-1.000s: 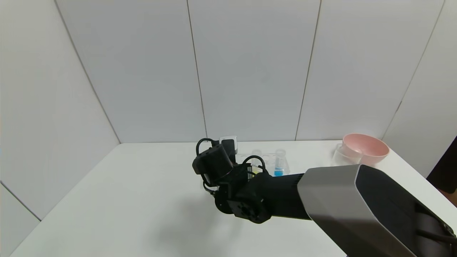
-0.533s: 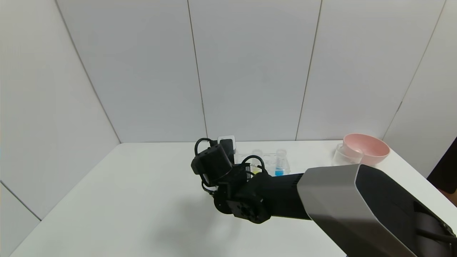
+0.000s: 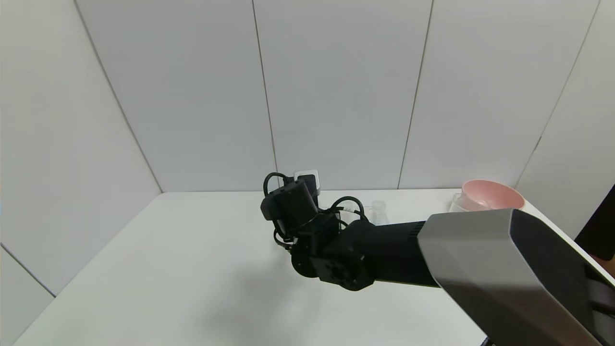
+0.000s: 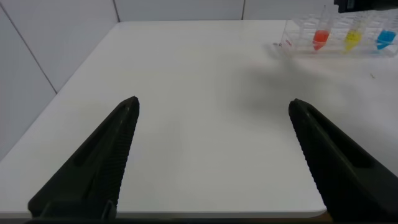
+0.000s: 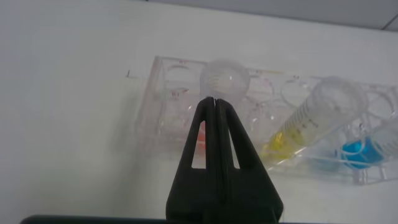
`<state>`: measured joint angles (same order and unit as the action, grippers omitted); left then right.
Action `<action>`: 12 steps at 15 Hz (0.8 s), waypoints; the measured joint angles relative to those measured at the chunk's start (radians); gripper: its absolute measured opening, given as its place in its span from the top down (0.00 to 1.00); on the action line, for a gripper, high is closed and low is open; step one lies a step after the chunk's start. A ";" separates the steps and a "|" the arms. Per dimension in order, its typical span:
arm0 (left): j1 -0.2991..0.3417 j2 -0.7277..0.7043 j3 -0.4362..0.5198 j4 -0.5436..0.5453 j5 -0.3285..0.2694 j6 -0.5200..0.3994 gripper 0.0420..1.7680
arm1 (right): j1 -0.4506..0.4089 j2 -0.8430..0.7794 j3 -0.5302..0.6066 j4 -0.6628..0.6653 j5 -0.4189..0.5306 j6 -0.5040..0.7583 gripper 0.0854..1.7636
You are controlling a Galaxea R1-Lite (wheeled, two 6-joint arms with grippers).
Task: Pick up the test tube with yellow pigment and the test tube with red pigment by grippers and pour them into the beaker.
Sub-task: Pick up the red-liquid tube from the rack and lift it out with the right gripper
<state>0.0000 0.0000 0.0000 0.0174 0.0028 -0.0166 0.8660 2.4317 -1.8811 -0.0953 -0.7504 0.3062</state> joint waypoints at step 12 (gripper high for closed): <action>0.000 0.000 0.000 0.000 0.000 0.000 0.03 | 0.052 -0.195 0.158 0.088 0.065 0.001 0.98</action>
<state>0.0000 0.0000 0.0000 0.0174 0.0028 -0.0166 0.9183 2.2370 -1.7228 -0.0070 -0.6853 0.3077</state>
